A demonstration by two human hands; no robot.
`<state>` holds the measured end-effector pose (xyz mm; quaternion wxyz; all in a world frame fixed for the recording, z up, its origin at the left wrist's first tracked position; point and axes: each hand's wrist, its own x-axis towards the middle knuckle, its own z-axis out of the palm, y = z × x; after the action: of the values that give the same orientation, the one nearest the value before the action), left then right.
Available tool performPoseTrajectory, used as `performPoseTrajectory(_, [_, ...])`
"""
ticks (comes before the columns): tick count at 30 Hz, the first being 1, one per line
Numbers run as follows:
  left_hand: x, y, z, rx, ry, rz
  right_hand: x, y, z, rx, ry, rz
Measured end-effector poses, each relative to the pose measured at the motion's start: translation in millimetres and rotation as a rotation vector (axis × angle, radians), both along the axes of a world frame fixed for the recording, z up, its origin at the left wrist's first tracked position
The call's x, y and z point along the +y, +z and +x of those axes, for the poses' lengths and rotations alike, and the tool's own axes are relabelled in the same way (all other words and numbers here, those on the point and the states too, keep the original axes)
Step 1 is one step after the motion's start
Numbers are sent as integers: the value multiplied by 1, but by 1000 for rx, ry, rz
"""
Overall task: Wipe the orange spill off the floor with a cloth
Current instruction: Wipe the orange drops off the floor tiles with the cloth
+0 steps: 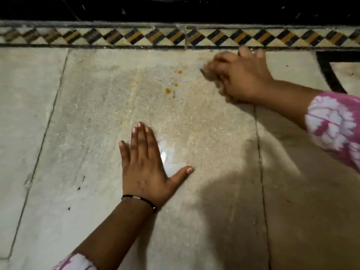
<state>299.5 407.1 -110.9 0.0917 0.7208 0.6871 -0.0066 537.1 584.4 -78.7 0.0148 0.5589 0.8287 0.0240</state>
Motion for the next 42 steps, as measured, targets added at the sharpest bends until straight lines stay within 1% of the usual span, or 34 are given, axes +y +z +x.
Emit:
performPoseTrajectory(1, [0,-1,1,-6,1,-5,12,2,-18,19,-19,-5])
performPoseTrajectory(3, [0,-1,4,-24,-4,-4,23,5,-52,14,27,-33])
performPoseTrajectory(6, [0,-2,3,-30,-1,16,0,8,-82,0,233,-60])
performPoseTrajectory(8, [0,-3,3,-35,1,22,-32,2,-70,-21,420,-67])
performPoseTrajectory(10, [0,-5,3,-43,6,26,-53,0,-40,-7,485,-131])
performPoseTrajectory(12, [0,-4,4,-49,11,34,-44,2,-9,3,383,-87])
performPoseTrajectory(14, [0,-3,4,-54,18,34,-19,3,-6,-35,206,-51])
performPoseTrajectory(16, [0,-2,4,-56,21,28,8,2,-29,20,94,-25])
performPoseTrajectory(18, [0,-2,5,-59,19,24,23,4,-66,76,56,-38])
performPoseTrajectory(20, [0,-1,5,-58,19,23,15,4,-100,101,141,-69])
performPoseTrajectory(22, [0,-3,4,-53,20,31,-11,1,-117,73,291,-73])
performPoseTrajectory(24, [0,-4,4,-56,17,40,-39,-4,-102,39,475,-60])
performPoseTrajectory(26, [-1,-6,3,-71,20,48,-54,-8,-67,40,516,-93])
performPoseTrajectory(28, [-1,-6,3,-78,29,52,-47,-5,-36,25,423,-60])
performPoseTrajectory(30, [-1,-4,4,-80,36,49,-22,-1,-33,-12,235,-29])
performPoseTrajectory(32, [-2,-3,5,-82,43,34,11,-1,-59,22,93,-17])
performPoseTrajectory(34, [-1,-3,5,-85,41,27,33,-2,-100,86,39,-49])
performPoseTrajectory(35, [-1,-2,5,-86,38,24,36,-1,-120,111,55,-66])
performPoseTrajectory(36, [-2,-2,5,-90,36,22,34,-2,-138,114,116,-76])
performPoseTrajectory(38, [-1,-1,5,-96,40,33,16,-2,-162,81,302,-71])
performPoseTrajectory(40, [-1,-1,4,-101,44,34,-11,-2,-155,33,467,-36])
performPoseTrajectory(42, [-2,-2,4,-107,46,40,-36,-8,-118,25,567,-33])
